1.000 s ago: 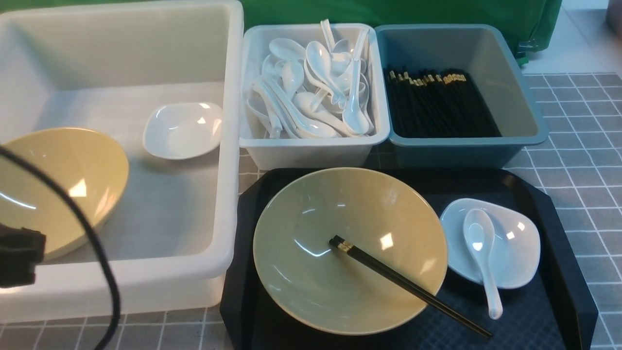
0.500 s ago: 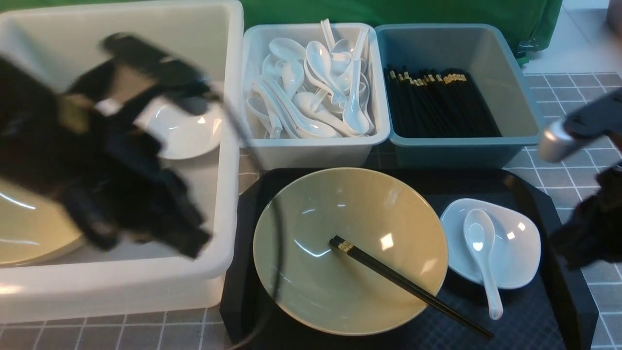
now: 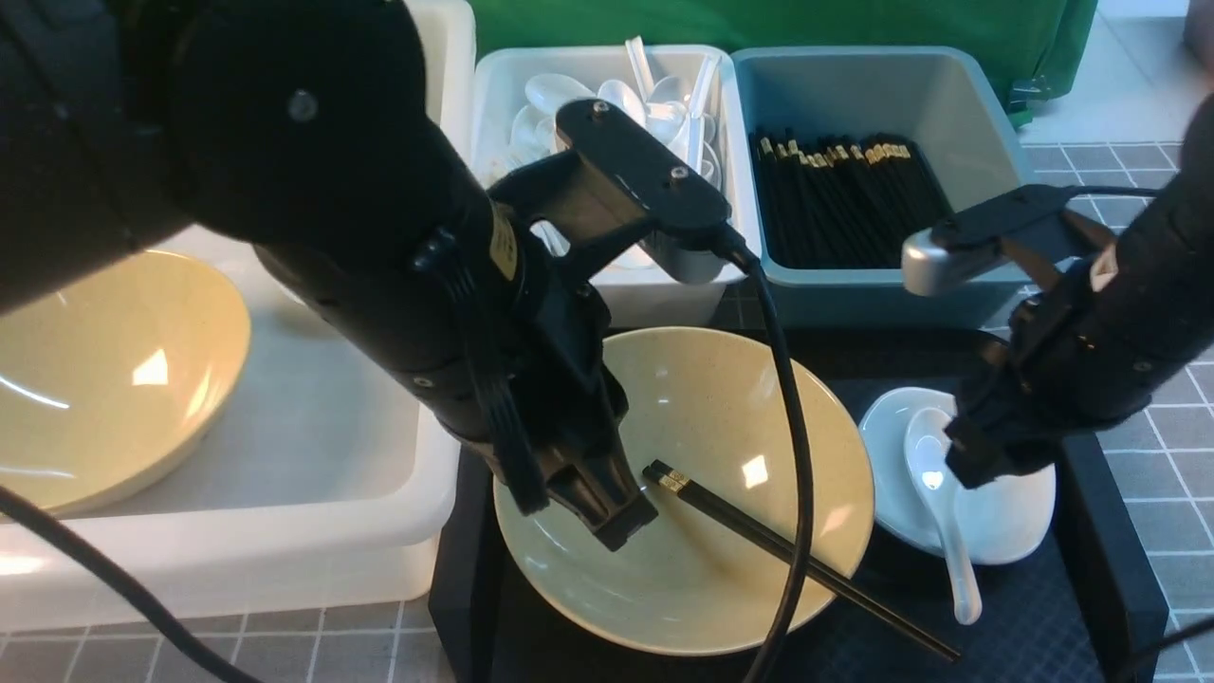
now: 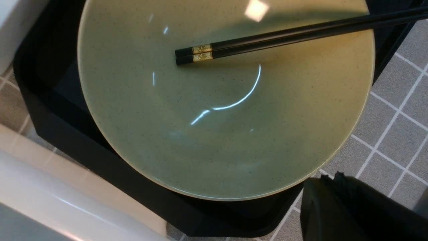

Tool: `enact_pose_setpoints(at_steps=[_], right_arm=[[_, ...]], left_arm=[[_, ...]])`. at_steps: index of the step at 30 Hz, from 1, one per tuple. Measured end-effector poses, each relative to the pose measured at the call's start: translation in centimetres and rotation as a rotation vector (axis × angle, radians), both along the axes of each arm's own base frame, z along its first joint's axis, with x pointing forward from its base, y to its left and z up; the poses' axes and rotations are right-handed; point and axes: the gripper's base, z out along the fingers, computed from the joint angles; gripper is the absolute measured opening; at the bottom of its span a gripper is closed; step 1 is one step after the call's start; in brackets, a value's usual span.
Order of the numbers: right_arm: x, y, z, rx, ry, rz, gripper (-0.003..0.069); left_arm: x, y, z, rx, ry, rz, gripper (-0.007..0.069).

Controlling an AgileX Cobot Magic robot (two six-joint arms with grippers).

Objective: On grey table put chopsticks spoon bowls plates into blue grey white boxes.
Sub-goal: 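Reach down and grasp the white spoon resting in the bowl with the right gripper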

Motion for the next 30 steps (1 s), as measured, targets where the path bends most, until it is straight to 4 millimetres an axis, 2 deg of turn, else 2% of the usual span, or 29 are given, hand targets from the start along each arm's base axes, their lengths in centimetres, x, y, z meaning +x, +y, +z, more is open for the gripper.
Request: enact_pose_setpoints(at_steps=[8,24,28,30], right_arm=[[1.8,0.6,-4.2,-0.026,0.109,-0.054,0.0525],[3.4,1.0,-7.8,-0.026,0.142,-0.155,0.0526],[3.5,1.1,-8.2,-0.031,0.154,-0.155,0.0494],[3.5,1.1,-8.2,-0.032,0.153,-0.153,0.0406]], left_arm=[[0.1,-0.1,-0.1,0.002,0.002,0.0,-0.0011],[0.2,-0.1,0.0,-0.006,-0.021,0.002,-0.0011],[0.2,-0.1,0.0,-0.006,-0.021,0.002,-0.0011],[0.2,-0.1,0.0,-0.005,-0.02,0.002,-0.0011]])
